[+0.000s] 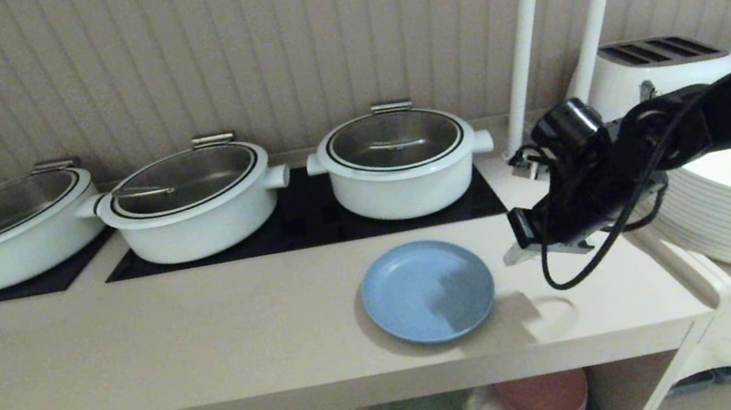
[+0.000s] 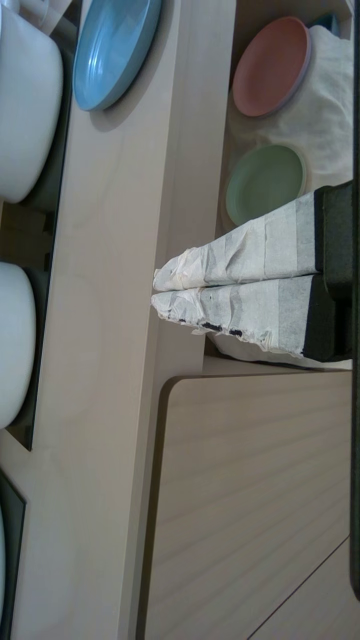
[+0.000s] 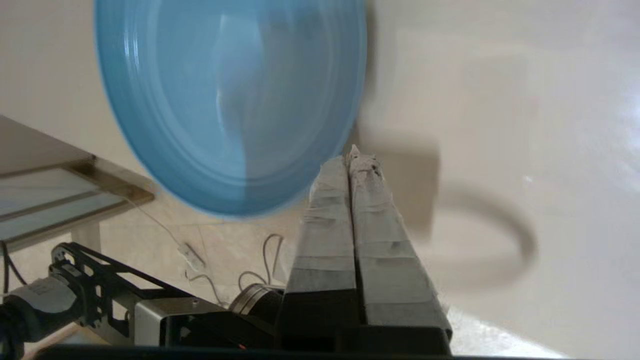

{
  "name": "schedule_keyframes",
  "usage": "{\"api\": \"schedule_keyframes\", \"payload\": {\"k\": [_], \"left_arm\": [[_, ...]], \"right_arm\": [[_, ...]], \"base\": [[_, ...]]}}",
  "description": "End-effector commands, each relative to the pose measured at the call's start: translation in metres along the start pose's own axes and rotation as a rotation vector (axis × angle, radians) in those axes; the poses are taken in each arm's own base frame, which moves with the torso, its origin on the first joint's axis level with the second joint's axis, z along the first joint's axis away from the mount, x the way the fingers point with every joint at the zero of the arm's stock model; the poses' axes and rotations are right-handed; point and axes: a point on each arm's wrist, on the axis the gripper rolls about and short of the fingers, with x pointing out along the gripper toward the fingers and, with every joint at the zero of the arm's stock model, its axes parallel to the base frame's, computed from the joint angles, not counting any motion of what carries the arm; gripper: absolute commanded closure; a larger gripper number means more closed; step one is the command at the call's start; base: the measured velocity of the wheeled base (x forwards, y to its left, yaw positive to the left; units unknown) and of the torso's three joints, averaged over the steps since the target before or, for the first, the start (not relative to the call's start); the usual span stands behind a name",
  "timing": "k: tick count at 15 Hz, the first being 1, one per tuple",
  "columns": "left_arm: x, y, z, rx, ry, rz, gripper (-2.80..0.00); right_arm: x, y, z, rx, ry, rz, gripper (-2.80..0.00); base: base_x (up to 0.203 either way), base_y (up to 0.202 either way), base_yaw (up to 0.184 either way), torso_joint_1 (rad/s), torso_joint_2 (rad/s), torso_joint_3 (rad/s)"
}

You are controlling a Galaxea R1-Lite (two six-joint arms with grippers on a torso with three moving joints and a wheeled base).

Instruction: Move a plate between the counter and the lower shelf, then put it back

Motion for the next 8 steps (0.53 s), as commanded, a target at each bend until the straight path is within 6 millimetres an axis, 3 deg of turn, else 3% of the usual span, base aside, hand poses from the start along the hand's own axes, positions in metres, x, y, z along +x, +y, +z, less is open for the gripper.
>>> {"api": "schedule_keyframes", "payload": {"k": [1,8], "left_arm": [[0.0,0.0,0.0,-0.001,-0.001,0.0,0.0],[0.0,0.0,0.0,-0.001,-0.001,0.0,0.0]], "right_arm": [[-0.025,0.006,-0.006,-0.008,-0.041,-0.009,0.0],[-0.11,0.016,-0.053,0.016,-0.255,-0.215,0.0]], "base": [[0.0,0.0,0.0,0.0,0.0,0.0],[0.0,0.0,0.0,0.0,0.0,0.0]]}}
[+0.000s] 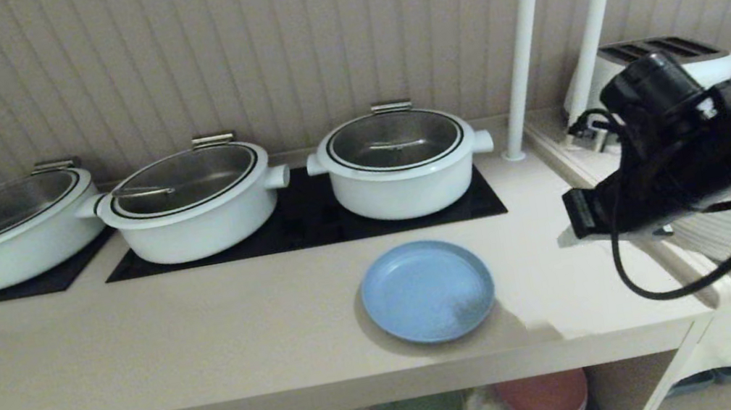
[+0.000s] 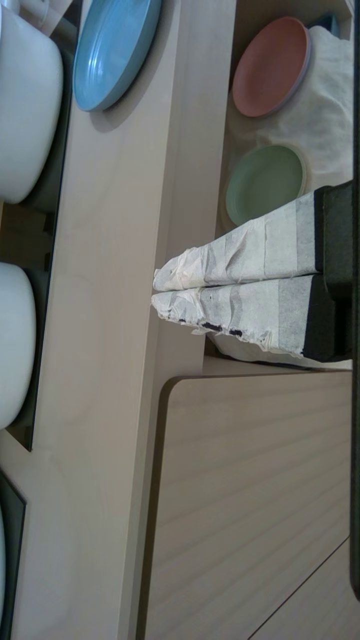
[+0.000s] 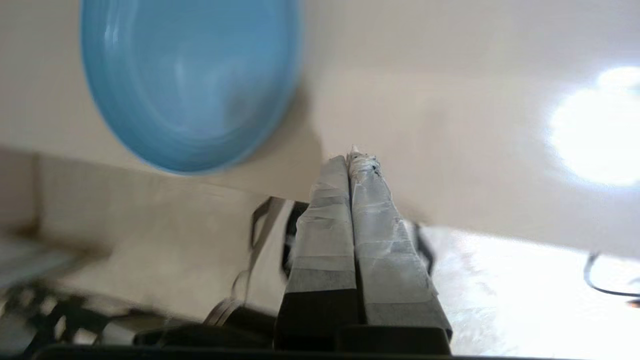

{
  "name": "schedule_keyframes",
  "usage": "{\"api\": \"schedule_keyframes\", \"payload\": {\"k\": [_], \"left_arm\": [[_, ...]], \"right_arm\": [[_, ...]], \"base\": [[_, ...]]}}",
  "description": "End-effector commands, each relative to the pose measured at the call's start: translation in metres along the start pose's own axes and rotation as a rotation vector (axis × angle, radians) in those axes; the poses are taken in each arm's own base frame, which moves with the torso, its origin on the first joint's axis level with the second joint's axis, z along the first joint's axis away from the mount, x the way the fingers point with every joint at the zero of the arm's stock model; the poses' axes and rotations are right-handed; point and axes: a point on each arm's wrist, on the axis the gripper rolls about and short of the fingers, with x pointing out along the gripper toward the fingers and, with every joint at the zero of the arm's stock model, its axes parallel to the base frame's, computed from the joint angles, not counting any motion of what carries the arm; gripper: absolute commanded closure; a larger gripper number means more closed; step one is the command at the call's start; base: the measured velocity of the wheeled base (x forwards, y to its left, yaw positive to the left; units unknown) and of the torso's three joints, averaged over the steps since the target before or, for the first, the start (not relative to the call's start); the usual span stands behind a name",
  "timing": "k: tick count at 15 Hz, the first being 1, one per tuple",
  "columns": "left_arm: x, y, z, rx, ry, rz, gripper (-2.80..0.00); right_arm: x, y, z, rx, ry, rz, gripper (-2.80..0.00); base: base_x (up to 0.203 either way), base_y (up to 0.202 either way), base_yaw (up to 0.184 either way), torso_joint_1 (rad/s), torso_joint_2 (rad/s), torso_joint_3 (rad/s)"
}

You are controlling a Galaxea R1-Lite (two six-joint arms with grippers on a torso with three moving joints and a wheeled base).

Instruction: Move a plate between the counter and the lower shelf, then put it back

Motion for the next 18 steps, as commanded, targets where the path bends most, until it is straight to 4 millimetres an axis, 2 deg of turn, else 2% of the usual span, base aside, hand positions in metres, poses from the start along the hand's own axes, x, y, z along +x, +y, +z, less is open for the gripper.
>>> {"api": "schedule_keyframes", "payload": {"k": [1,3,5,8,10,14,18], "left_arm": [[0.0,0.0,0.0,-0.001,-0.001,0.0,0.0],[0.0,0.0,0.0,-0.001,-0.001,0.0,0.0],[0.0,0.0,0.0,-0.001,0.0,0.001,0.0],[0.0,0.0,0.0,-0.001,-0.001,0.0,0.0],[0.0,0.0,0.0,-0.001,0.0,0.001,0.0],[0.0,0.0,0.0,-0.001,-0.001,0.0,0.0],[0.0,0.0,0.0,-0.001,0.0,0.001,0.0]], "right_arm": [[-0.048,-0.004,-0.018,0.025,-0.132,-0.094,0.0],[-0.072,-0.011,-0.037,0.065,-0.217,-0.198,0.0],[-0.099,-0.022,-0.065,0.106,-0.317,-0.296,0.0],[-0.139,-0.036,-0.108,0.147,-0.453,-0.342,0.0],[-0.158,-0.05,-0.139,0.184,-0.526,-0.378,0.0],[-0.181,-0.07,-0.204,0.242,-0.652,-0.515,0.0],[-0.181,-0.075,-0.253,0.192,-0.698,-0.639,0.0]], "base": [[0.0,0.0,0.0,0.0,0.0,0.0],[0.0,0.0,0.0,0.0,0.0,0.0],[0.0,0.0,0.0,0.0,0.0,0.0],[0.0,0.0,0.0,0.0,0.0,0.0],[0.0,0.0,0.0,0.0,0.0,0.0],[0.0,0.0,0.0,0.0,0.0,0.0],[0.0,0.0,0.0,0.0,0.0,0.0]]}}
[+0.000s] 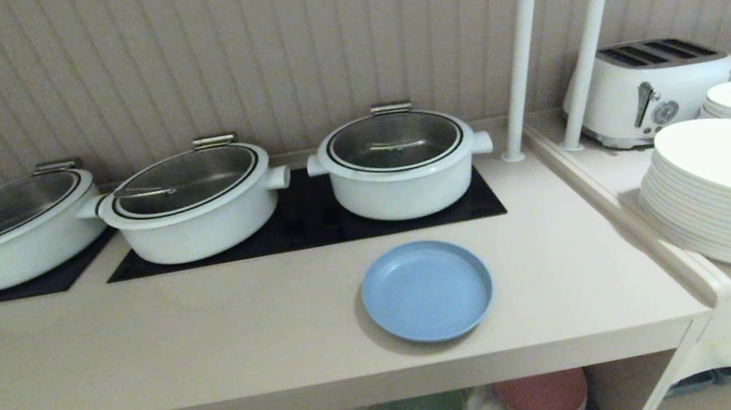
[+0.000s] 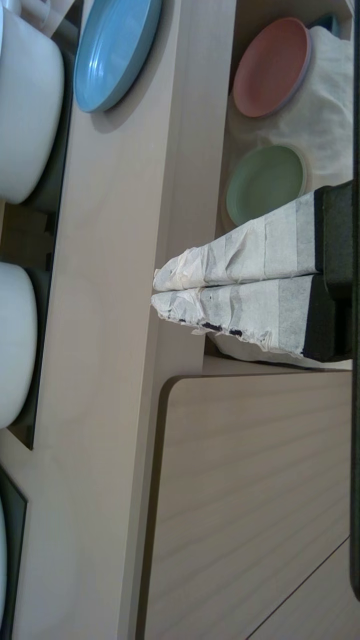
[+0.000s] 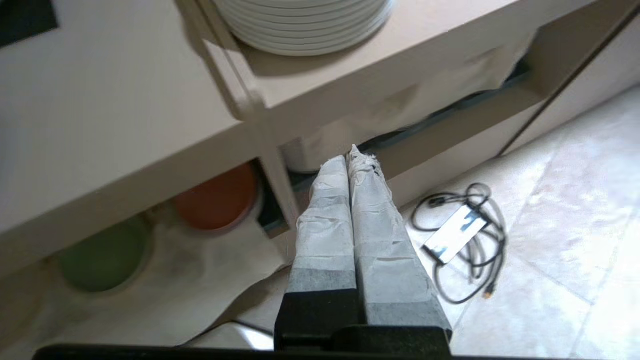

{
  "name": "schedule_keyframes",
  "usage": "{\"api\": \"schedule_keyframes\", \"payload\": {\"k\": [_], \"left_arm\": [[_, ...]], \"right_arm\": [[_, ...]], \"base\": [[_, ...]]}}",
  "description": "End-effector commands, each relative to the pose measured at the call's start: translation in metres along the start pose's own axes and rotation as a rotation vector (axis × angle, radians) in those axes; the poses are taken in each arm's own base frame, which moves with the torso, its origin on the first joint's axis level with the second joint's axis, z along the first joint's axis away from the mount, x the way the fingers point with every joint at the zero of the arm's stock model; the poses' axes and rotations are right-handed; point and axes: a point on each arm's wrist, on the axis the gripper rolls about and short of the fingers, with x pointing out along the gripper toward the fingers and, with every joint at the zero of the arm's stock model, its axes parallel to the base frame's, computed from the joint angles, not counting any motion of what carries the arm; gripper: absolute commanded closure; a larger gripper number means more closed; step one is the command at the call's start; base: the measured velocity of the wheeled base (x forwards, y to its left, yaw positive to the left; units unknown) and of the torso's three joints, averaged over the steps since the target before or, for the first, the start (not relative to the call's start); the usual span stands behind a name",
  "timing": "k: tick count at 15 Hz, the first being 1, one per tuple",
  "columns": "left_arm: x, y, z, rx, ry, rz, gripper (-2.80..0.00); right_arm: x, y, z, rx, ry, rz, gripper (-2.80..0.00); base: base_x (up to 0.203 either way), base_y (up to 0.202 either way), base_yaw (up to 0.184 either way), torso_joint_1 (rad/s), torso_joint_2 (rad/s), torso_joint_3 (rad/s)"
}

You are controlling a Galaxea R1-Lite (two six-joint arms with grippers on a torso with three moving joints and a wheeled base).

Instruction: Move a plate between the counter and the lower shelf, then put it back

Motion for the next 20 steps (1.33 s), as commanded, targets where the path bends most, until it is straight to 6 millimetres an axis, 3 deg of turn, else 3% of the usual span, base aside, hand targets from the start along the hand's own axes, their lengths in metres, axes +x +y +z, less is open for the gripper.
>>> {"api": "schedule_keyframes", "payload": {"k": [1,4,7,12,14,20], "left_arm": [[0.0,0.0,0.0,-0.001,0.0,0.001,0.0],[0.0,0.0,0.0,-0.001,-0.001,0.0,0.0],[0.0,0.0,0.0,-0.001,-0.001,0.0,0.0],[0.0,0.0,0.0,-0.001,0.0,0.001,0.0],[0.0,0.0,0.0,-0.001,-0.001,0.0,0.0],[0.0,0.0,0.0,-0.001,0.0,0.001,0.0]], "right_arm": [[-0.016,-0.014,-0.03,-0.022,-0.082,-0.013,0.0],[-0.015,-0.018,-0.057,-0.115,-0.099,0.007,0.0],[0.001,-0.017,-0.081,-0.209,-0.079,0.018,0.0],[0.002,-0.018,-0.111,-0.315,-0.328,0.318,0.0],[0.005,-0.016,-0.121,-0.363,-0.319,0.432,0.0],[0.013,-0.016,-0.124,-0.063,-0.304,0.384,0.0]], "base": [[0.0,0.0,0.0,0.0,0.0,0.0],[0.0,0.0,0.0,0.0,0.0,0.0],[0.0,0.0,0.0,0.0,0.0,0.0],[0.0,0.0,0.0,0.0,0.0,0.0],[0.0,0.0,0.0,0.0,0.0,0.0],[0.0,0.0,0.0,0.0,0.0,0.0]]}}
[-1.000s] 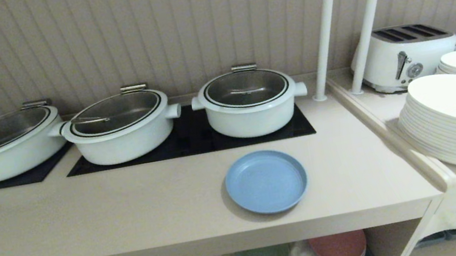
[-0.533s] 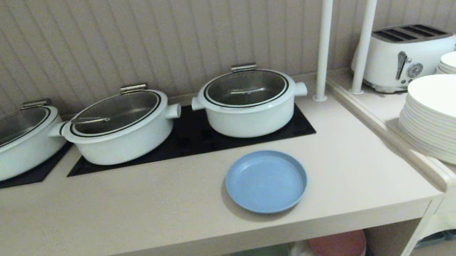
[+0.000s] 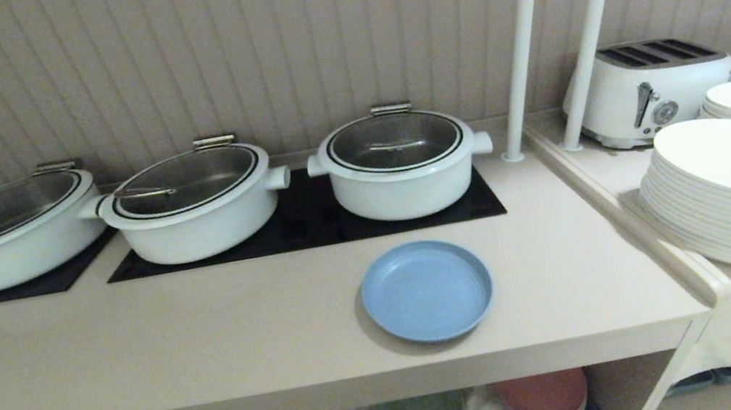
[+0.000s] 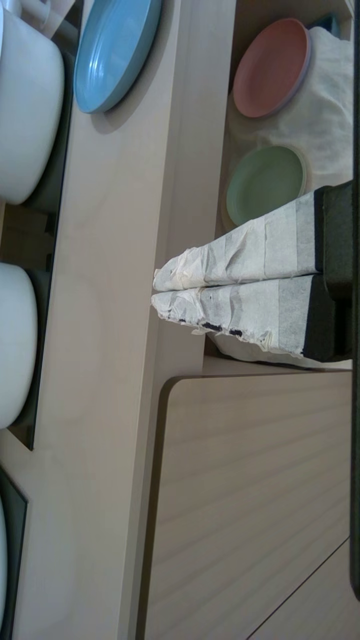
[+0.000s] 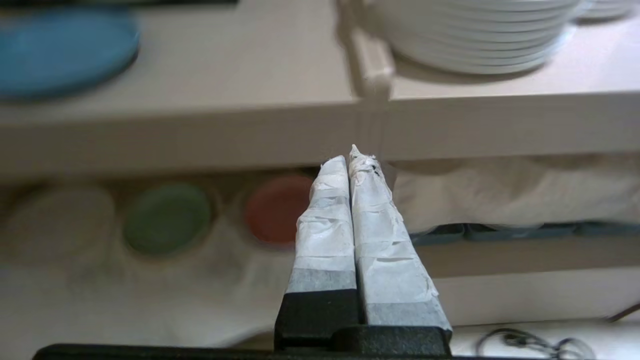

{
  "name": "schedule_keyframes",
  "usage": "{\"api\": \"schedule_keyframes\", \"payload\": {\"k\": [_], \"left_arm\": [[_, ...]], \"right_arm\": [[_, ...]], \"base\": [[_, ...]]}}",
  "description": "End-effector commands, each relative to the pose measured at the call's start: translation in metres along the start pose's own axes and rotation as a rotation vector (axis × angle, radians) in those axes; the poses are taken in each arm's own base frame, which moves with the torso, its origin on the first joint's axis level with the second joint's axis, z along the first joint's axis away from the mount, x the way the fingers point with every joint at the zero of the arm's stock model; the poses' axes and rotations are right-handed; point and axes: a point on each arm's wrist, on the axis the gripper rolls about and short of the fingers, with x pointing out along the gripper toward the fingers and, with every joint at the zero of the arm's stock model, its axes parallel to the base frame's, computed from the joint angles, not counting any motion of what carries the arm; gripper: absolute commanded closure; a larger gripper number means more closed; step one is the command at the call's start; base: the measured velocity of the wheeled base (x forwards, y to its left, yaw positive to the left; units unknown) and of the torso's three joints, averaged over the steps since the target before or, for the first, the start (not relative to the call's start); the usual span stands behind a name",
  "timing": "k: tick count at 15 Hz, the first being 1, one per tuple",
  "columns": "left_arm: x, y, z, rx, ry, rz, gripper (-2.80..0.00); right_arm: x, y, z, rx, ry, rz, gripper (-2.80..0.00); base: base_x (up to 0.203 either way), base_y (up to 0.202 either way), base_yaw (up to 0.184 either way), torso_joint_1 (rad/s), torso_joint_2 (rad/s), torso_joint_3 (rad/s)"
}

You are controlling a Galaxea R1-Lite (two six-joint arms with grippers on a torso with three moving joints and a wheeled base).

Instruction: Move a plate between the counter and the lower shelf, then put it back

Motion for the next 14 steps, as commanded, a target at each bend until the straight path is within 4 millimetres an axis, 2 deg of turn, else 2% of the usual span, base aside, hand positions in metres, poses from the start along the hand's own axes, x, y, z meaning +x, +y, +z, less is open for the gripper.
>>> {"api": "schedule_keyframes", "payload": {"k": [1,4,14], "left_arm": [[-0.0001,0.0,0.0002,-0.001,-0.001,0.0,0.0],[0.0,0.0,0.0,-0.001,-0.001,0.0,0.0],[0.0,0.0,-0.0002,-0.001,0.0,0.001,0.0]], "right_arm": [[0.0033,-0.0001,-0.0014,0.02,-0.046,-0.009,0.0],[0.0038,0.0017,-0.0019,-0.049,-0.05,0.069,0.0],[0.0058,0.0017,-0.0018,-0.035,-0.091,0.067,0.0]], "base": [[0.0,0.0,0.0,0.0,0.0,0.0],[0.0,0.0,0.0,0.0,0.0,0.0],[0.0,0.0,0.0,0.0,0.0,0.0]]}}
